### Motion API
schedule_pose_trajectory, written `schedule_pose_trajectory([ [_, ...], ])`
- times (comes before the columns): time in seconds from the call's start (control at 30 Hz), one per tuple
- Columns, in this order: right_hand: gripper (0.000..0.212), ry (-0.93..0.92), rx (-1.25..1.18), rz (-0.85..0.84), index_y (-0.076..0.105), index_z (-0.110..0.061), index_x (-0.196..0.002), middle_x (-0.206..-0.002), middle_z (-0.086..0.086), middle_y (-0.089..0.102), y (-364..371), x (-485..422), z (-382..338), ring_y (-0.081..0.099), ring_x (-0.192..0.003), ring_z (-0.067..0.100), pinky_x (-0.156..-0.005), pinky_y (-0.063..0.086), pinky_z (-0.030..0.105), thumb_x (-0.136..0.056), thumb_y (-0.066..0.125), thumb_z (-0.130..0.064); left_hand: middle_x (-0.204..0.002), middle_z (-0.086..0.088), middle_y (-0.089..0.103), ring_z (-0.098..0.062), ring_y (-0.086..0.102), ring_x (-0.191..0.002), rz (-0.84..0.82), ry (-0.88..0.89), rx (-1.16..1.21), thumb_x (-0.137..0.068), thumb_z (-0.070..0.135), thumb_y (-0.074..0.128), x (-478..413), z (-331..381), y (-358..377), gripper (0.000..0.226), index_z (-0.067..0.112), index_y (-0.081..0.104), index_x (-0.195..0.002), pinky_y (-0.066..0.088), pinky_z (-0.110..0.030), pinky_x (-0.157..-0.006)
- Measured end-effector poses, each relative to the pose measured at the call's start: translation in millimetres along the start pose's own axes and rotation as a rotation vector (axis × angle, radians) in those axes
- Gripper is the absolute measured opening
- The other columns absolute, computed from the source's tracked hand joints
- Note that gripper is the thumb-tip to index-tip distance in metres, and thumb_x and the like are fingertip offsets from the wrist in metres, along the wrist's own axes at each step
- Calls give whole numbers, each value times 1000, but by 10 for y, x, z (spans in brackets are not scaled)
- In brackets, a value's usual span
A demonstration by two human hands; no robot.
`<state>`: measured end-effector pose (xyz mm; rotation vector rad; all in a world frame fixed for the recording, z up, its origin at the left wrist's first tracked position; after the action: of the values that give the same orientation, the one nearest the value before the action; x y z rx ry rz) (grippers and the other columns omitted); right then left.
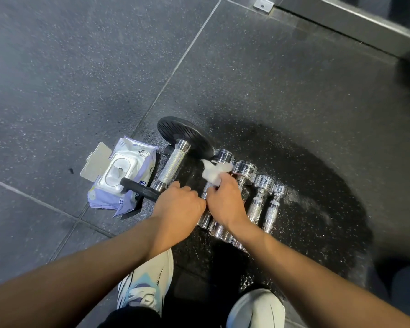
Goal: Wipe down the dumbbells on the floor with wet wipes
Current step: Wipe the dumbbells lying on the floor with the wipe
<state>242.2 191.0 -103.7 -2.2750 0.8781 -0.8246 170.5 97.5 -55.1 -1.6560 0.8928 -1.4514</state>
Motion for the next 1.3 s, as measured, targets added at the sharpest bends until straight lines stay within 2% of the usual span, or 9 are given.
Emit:
schedule_pose_trajectory([
  [0.1,10,95,3,-66,55,-16,-103,-83,4,60,4,-60,81,51,-63,15,-51,43,33,-99,46,-16,-108,0,66,-22,60,-103,-6,5,-15,-91,28,66,14,0,0,21,21,61,-111,35,-35,-85],
  [0.2,16,64,61,-85,55,-13,-102,-100,13,65,-21,-69,87,64,-89,32,-85,57,53,-92,47,-21,-110,-1,66,-22,60,-104,-4,10,-20,-93,27,64,8,2,-4,21,20,61,-112,36,-36,-87],
  [0.27,20,122,69,-148,53,-9,-111,-110,16,63,43,-30,124,62,-100,34,-91,54,46,-95,47,-20,-111,-1,66,-22,60,-104,-10,10,-17,-94,26,64,4,0,-9,21,20,61,-113,37,-36,-88],
  [0.4,20,96,157,-327,51,-5,-118,-104,9,63,135,108,119,60,-81,19,-61,47,27,-102,43,-13,-115,-2,66,-23,60,-109,-9,14,-16,-95,27,62,12,1,-37,24,19,61,-117,37,-37,-91],
  [0.63,44,-195,348,-163,49,-14,-145,-120,18,59,-72,35,-7,56,-98,32,-81,46,37,-102,40,-8,-111,-1,67,-22,60,-105,-2,15,-13,-95,27,62,29,-2,-37,20,20,62,-114,37,-37,-91],
  [0.83,27,-252,578,-211,67,-29,-120,-110,-5,54,-152,-103,30,32,-82,21,-66,28,28,-101,50,-18,-112,0,66,-22,59,-107,-6,-2,-6,-93,31,65,9,-1,-8,24,22,62,-115,37,-37,-92],
  [1.0,68,-425,582,-341,46,-35,-148,-122,4,59,-82,-143,-13,58,-79,13,-75,56,24,-93,62,2,-115,-1,65,-22,58,-109,-7,3,-36,-94,32,65,10,5,2,29,20,60,-120,37,-39,-95],
  [1.17,27,-534,472,-510,68,-23,-121,-102,0,69,18,47,38,63,-94,22,-92,55,40,-100,56,-11,-115,0,66,-22,58,-110,-11,0,-29,-95,32,65,-20,7,14,31,19,59,-122,37,-38,-94],
  [1.3,37,-629,745,-442,56,-33,-139,-97,-11,61,-41,-17,-39,38,-90,15,-81,31,29,-104,55,-21,-109,1,67,-21,60,-105,-1,-3,-22,-93,31,66,-19,-4,39,25,21,62,-116,36,-37,-90],
])
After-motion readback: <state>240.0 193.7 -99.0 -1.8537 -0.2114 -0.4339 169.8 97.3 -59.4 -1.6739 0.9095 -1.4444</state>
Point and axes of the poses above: each hand's wrist, its own x-axis away from the middle knuckle, its own y-axis out of the palm, z = x × y, the point moved 5 cm from there along -x, towards the middle knuckle
